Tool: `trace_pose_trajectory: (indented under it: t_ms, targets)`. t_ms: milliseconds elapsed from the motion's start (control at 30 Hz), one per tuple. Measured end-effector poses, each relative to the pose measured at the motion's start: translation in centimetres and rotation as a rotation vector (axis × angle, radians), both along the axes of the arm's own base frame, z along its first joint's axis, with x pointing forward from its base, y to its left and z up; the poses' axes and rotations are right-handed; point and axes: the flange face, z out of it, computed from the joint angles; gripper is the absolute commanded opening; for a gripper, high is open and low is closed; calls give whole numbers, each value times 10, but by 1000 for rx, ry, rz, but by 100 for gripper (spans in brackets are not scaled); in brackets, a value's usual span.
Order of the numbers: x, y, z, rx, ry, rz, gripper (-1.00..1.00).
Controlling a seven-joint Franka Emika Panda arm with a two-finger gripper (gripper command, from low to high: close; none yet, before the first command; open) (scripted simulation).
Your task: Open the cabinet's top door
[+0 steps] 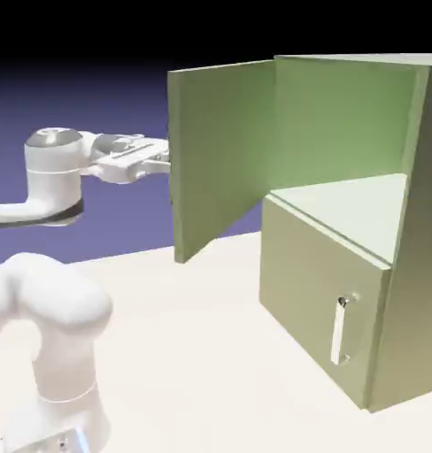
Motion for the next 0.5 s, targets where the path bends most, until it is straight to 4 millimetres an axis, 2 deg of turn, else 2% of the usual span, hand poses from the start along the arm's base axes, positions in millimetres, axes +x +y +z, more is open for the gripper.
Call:
trace_pose_trajectory:
  t_ms: [267,500]
  targets:
    - [-20,78,0,0,0,-184,-100]
    - [-26,146,0,0,0,-340,-100]
